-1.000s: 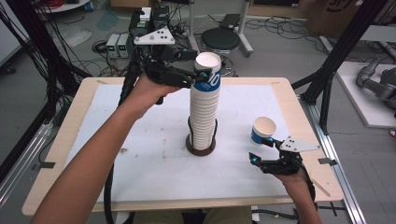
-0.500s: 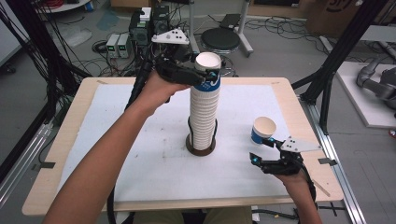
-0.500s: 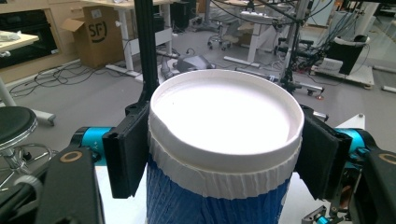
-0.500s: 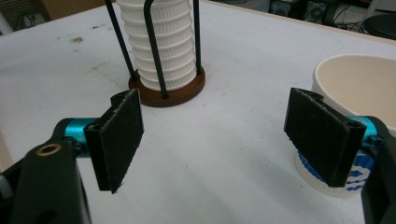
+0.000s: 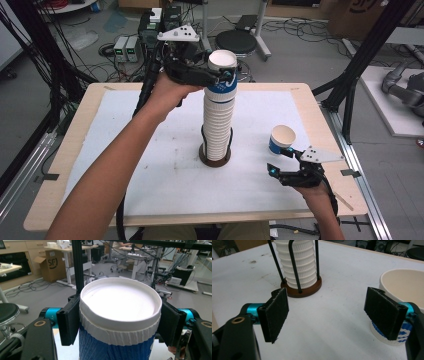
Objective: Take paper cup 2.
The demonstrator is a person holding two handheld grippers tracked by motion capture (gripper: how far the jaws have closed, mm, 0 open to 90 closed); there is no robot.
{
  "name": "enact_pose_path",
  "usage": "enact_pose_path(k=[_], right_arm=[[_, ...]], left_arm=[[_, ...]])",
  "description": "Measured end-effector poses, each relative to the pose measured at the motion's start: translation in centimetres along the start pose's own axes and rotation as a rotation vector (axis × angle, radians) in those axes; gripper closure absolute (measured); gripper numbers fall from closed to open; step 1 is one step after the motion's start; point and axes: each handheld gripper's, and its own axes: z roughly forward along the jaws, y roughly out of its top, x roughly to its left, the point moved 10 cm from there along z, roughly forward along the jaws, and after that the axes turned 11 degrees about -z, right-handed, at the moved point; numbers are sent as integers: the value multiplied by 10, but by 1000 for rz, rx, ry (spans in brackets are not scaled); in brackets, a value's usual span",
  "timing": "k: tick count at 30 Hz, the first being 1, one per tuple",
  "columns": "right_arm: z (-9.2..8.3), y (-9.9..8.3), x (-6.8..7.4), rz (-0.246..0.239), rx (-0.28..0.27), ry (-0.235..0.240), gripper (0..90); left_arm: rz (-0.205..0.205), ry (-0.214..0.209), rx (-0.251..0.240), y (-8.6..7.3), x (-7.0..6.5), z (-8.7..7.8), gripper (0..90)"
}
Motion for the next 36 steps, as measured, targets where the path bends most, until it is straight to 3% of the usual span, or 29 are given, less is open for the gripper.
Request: enact_pose_path(k=[14,22,28,36], right_arm=[[-1,0,0,-2,-3,-2,202],[0,1,0,-6,-3,0,202],[0,2,1,-6,-8,1,202],[0,3,1,-5,-14,2,202]], left_arm=[[25,-14,-98,42,-15,-22,293],[30,-21,-150,57,-18,-41,295],[40,-10,-176,61,-17,-60,295],[51,19,-194,50,-11,-92,295]])
